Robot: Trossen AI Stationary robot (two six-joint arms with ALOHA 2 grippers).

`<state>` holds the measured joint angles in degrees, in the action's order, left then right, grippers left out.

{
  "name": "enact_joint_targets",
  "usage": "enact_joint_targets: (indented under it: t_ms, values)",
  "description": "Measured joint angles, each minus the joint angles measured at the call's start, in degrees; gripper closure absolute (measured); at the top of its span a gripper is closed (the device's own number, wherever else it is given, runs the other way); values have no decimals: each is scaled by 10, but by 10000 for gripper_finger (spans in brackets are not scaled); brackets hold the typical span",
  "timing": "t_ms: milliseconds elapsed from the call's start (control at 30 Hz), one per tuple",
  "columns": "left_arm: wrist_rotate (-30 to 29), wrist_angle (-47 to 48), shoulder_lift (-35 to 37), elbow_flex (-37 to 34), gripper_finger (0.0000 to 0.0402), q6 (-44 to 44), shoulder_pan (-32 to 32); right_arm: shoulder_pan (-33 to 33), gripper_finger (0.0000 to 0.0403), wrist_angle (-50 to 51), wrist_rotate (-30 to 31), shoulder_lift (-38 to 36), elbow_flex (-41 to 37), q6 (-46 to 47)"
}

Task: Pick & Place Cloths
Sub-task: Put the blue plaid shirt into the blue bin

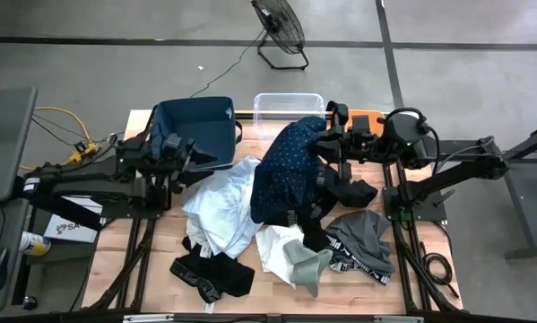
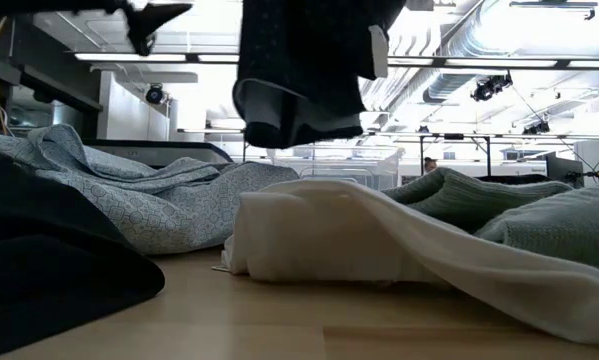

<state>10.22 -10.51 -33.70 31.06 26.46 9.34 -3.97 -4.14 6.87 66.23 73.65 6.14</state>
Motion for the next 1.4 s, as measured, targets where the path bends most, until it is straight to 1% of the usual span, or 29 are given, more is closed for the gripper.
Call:
enact_joint_targets:
  t_ms: [100, 267, 433, 633, 733, 867, 1000, 1133, 1300, 1400]
  values:
    - [6, 0, -67, 62, 116, -50, 0, 0, 388, -2, 8, 5, 0, 3]
    - [37, 4, -160, 151, 116, -142, 0, 0, 388, -8, 67, 6, 0, 3]
    - [44, 5, -230, 216, 116, -178, 0, 0, 388, -40, 115, 6, 0, 1]
    - [44, 4, -295, 285, 116, -226, 0, 0, 388, -67, 129, 6, 0, -4]
    - [44, 4, -321, 317, 116, -249, 0, 0, 388, -83, 126, 9, 0, -14]
    - [44, 5, -354, 353, 116, -264, 0, 0, 388, -90, 111, 16, 0, -17]
    - [57, 4, -376, 383, 114, -267, 0, 0, 388, -92, 107, 23, 0, -15]
    - [63, 8, -394, 403, 88, -267, 0, 0, 388, -97, 92, 30, 0, -15]
    - [130, 14, -412, 431, 41, -241, 0, 0, 388, -122, 96, 39, 0, -29]
    - [137, 14, -422, 444, 28, -233, -5, 6, 388, -141, 109, 44, 0, -34]
